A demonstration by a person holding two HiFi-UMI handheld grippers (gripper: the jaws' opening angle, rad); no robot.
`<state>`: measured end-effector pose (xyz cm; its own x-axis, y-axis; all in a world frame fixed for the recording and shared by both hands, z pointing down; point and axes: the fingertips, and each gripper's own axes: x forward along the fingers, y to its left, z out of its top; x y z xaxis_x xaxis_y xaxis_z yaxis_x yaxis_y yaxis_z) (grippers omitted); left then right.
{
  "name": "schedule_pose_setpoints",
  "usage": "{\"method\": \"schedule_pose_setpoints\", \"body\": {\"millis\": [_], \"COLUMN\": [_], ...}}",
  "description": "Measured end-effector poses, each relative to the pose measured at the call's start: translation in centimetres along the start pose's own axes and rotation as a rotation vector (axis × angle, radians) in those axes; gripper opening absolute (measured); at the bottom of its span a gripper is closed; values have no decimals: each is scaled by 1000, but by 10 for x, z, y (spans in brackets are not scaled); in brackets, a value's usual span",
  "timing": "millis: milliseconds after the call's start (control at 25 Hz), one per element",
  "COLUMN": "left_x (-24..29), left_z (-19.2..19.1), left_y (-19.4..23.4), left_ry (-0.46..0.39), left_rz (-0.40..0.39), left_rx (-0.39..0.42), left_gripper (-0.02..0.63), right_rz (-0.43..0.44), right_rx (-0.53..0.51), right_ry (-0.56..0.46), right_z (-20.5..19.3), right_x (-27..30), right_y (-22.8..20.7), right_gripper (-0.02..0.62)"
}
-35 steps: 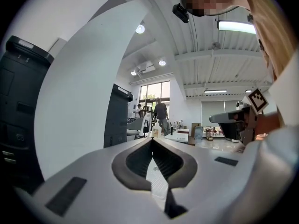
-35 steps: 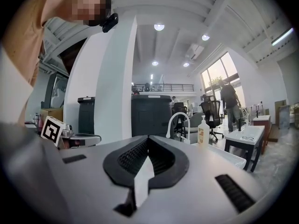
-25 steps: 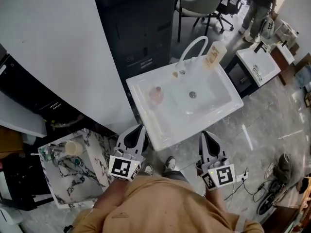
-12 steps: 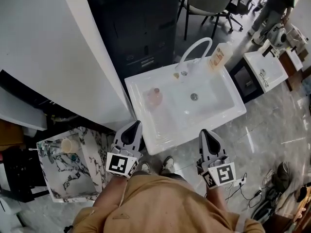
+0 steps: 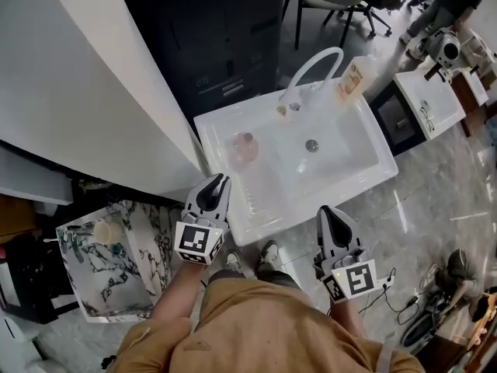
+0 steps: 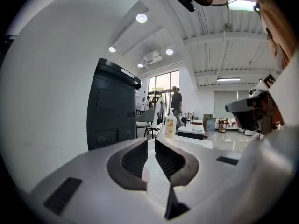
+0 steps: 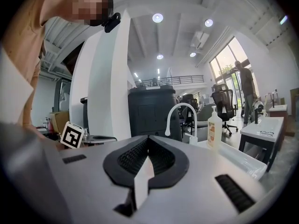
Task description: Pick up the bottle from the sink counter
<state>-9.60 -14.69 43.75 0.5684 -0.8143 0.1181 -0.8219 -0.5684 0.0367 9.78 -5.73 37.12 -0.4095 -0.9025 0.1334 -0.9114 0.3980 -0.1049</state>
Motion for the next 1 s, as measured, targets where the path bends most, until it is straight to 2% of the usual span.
{"method": "schedule_pose_setpoints", "body": {"millis": [1000], "left_x": [110], "left_z": [-82], "left_y": [28], "left_ry": [163], "left_rz": [12], "left_rx": [-6], "left_gripper": [115], "right_rz": [-6], "right_rx": [56], "right_ry": [96], "right_z": [-37], "right_x": [12], "right_y": [-29], "right_gripper": [3]}}
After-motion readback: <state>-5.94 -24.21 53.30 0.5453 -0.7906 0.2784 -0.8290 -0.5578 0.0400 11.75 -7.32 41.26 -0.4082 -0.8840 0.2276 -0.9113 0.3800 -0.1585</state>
